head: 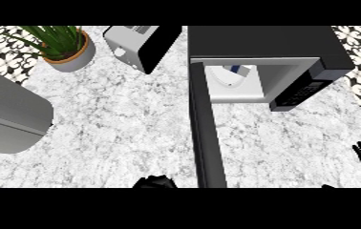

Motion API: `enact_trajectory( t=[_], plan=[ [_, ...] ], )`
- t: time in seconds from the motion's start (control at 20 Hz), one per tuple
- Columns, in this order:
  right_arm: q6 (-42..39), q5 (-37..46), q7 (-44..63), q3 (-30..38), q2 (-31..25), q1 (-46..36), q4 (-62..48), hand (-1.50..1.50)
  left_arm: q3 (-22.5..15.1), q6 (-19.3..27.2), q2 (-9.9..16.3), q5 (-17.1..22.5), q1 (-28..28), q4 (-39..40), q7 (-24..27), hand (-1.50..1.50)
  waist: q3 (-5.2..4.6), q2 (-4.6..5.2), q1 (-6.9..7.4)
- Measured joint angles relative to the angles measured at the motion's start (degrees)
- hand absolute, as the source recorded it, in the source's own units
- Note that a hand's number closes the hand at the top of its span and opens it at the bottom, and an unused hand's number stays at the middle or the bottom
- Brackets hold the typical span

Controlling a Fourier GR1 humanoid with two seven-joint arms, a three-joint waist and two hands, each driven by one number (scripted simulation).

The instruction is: Pick up the milk, place it into the microwave and close the microwave

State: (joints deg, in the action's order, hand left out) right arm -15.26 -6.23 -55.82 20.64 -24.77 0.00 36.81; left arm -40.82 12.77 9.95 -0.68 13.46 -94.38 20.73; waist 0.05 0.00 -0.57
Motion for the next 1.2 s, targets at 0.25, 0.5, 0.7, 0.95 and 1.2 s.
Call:
enact_trajectory(
  t=[0.25,0.5,0.7,0.95,1.2],
  plan=[
    [-1.57,-1.55,0.65,-0.09,-1.91,0.0,-0.27,-1.5,-0.55,-2.24,-2.64,-2.53,-7.97,7.35,-4.29,1.5,0.05,0.11,-0.35],
    [-2.99,-2.81,1.43,-0.72,-3.74,0.25,0.6,-1.5,-3.07,-7.63,-5.21,-3.33,-15.0,14.95,-11.21,1.5,0.08,0.17,-0.9],
    [-3.99,-4.05,1.79,-1.19,-4.67,1.24,1.87,-1.5,-5.66,-9.83,-8.11,-2.69,-20.05,21.22,-14.46,1.5,0.05,0.17,-1.38],
    [-4.92,-5.13,1.83,-2.2,-5.38,1.46,3.42,-1.5,-11.46,-6.79,-9.01,-0.33,-25.99,26.6,-14.16,1.5,0.02,0.26,-1.92],
    [-5.86,-6.37,2.62,-4.07,-5.35,1.14,6.87,-1.5,-16.29,-0.84,-8.55,4.56,-29.5,28.59,-11.54,1.5,-0.04,0.44,-3.01]
  ],
)
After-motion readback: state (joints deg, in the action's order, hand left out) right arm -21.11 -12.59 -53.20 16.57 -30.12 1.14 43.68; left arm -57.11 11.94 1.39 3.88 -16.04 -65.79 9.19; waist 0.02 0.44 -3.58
